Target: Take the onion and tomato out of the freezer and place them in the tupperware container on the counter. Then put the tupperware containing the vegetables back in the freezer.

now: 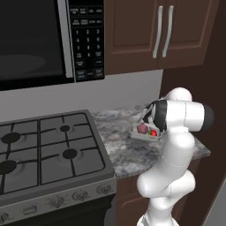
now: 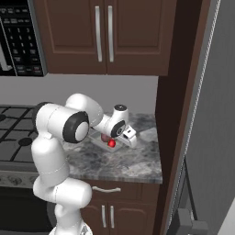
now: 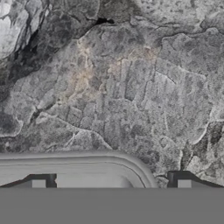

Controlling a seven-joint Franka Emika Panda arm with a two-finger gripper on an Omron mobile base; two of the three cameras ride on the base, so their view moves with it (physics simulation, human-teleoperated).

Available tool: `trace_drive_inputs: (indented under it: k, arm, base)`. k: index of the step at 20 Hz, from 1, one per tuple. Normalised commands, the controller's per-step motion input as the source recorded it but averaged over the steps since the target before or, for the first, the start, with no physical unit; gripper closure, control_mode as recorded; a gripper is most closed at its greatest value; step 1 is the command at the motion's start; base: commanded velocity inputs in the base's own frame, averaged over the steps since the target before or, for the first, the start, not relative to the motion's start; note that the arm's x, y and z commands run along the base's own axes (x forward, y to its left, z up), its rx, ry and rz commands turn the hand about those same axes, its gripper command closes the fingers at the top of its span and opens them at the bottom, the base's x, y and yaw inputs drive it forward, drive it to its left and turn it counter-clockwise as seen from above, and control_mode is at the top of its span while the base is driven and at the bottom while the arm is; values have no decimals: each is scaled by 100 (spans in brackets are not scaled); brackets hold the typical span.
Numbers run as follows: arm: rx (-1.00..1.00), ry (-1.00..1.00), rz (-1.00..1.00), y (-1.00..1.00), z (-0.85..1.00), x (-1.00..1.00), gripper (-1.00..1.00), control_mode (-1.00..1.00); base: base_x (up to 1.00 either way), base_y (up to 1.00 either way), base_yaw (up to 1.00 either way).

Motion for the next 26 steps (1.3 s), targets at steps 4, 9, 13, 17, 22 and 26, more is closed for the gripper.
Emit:
trace_drive_inputs:
  k: [4,9,13,17,22,26]
  arm:
    - [0,0,-1,0,-39,-29,-100,-100]
    - [0,2,-1,7,-57,-31,100,-100]
    - [0,1,0,5,-59,-18,100,-100]
    - [0,0,0,16,-66,-20,100,-100]
    - [0,0,-1,31,-62,-44,100,-100]
    - [0,-2,-9,26,-6,-67,100,-100]
  base:
    - [0,0,0]
    - [0,0,0]
    - [0,0,0]
    - [0,0,0]
    - [0,0,0]
    - [0,0,0]
